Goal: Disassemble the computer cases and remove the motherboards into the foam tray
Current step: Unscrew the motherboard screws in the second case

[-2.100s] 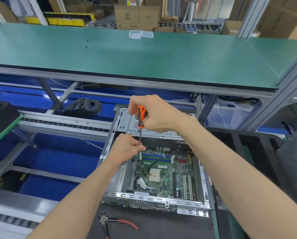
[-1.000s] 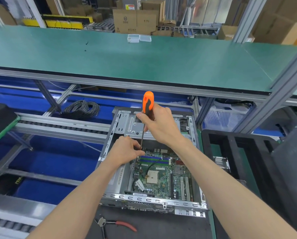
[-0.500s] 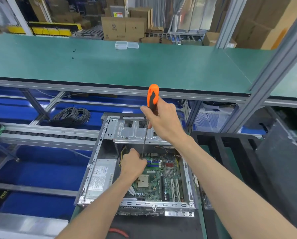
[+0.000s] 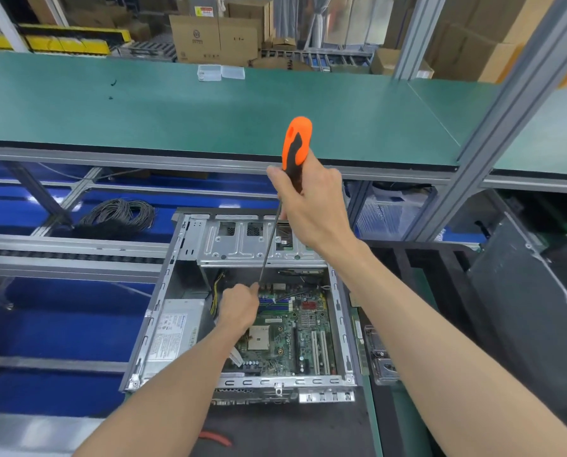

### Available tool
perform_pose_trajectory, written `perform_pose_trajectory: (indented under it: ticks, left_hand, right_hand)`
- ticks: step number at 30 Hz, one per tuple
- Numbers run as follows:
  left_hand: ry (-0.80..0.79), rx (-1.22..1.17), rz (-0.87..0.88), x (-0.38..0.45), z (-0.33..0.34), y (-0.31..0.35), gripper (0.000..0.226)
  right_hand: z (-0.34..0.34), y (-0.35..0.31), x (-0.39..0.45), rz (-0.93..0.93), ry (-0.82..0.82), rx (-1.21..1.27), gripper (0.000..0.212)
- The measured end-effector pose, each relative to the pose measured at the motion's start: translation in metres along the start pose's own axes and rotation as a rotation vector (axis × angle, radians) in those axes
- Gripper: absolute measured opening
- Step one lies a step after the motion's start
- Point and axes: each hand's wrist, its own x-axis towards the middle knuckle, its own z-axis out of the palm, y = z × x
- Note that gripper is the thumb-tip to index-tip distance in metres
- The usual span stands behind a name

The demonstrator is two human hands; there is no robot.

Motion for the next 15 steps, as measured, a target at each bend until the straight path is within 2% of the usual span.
perform_pose_trajectory:
  ticks: [2, 3, 4, 5, 6, 9, 12, 15]
  left_hand:
    - [-0.033, -0.415, -0.137, 0.000, -0.004, -0.002, 0.049]
    - [-0.091, -0.709, -0.194, -0.001, -0.007, -0.003, 0.036]
    - [-0.161, -0.977, -0.221, -0.003, -0.011, -0.002, 0.038]
    - [-0.227, -1.161, -0.223, -0.004, -0.014, -0.001, 0.053]
    - [-0.278, -1.255, -0.189, -0.005, -0.017, 0.000, 0.056]
    - [-0.313, -1.225, -0.062, -0.013, -0.024, 0.004, 0.054]
    - [-0.243, -0.950, 0.171, -0.021, -0.024, 0.013, 0.046]
    - [-0.102, -0.654, 0.392, -0.027, -0.026, 0.033, 0.006]
  right_hand:
    - [-0.006, 0.001, 0.002, -0.014, 0.029, -0.027, 0.027]
    - [-0.008, 0.003, 0.003, -0.017, 0.032, -0.032, 0.028]
    - [-0.010, 0.005, 0.001, -0.016, 0.033, -0.035, 0.028]
    - [-0.012, 0.008, -0.001, -0.015, 0.033, -0.040, 0.029]
    - [-0.012, 0.011, -0.005, -0.016, 0.033, -0.048, 0.029]
    - [-0.010, 0.020, -0.021, -0.040, 0.021, -0.101, 0.030]
    - [-0.007, 0.035, -0.036, -0.030, -0.011, -0.130, 0.031]
    - [-0.007, 0.050, -0.049, -0.009, -0.019, -0.153, 0.030]
